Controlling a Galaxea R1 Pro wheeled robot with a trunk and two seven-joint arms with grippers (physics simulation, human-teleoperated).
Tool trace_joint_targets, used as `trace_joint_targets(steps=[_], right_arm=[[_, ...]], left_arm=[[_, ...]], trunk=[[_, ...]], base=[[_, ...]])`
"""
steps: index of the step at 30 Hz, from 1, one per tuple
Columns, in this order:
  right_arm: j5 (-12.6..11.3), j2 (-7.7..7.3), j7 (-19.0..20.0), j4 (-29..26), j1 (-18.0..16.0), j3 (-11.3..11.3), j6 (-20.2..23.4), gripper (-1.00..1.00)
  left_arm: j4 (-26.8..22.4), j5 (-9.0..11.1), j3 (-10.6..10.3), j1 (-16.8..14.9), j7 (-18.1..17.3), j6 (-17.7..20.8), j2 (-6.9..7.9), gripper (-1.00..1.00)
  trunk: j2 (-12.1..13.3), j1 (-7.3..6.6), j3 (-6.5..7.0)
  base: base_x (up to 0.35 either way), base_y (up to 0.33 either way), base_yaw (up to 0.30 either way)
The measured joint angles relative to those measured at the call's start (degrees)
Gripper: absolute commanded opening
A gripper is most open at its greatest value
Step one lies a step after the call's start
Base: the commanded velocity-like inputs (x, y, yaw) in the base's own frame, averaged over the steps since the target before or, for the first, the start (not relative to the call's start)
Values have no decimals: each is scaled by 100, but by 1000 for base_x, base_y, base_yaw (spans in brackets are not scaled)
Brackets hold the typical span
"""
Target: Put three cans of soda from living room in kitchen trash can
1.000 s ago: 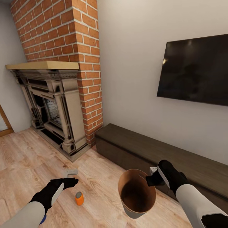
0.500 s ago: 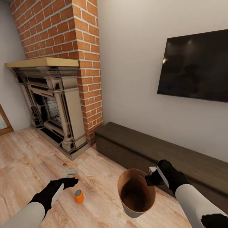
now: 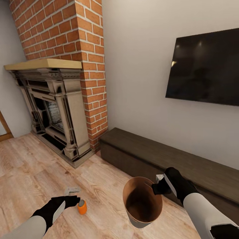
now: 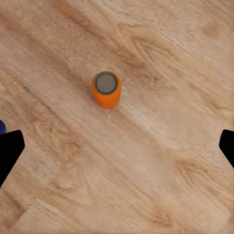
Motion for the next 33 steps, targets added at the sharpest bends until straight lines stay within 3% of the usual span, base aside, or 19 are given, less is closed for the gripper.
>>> trace_joint_targets(steps=[8, 11, 21, 24, 33], right_arm=[[-2, 11, -2, 1, 0, 5, 0, -100], [8, 13, -5, 3, 0, 8, 2, -100], [2, 23, -22, 3, 0, 21, 5, -100], [-12, 24, -13, 0, 0, 141, 7, -100], [-22, 37, -7, 5, 0, 283, 7, -100]], left_arm=[[7, 0, 0, -1, 0, -71, -7, 100], [17, -4, 0, -1, 0, -283, -16, 100], [233, -34, -16, 2, 3, -1527, -43, 100], [282, -34, -17, 6, 5, -1919, -42, 100], [306, -28, -18, 11, 322, -2169, -37, 100]], trunk=[[0, 0, 0], [0, 0, 0], [0, 0, 0], [0, 0, 0], [-39, 21, -18]], base=[[311, 0, 0], [326, 0, 0], [327, 0, 0], [176, 0, 0], [31, 0, 0]])
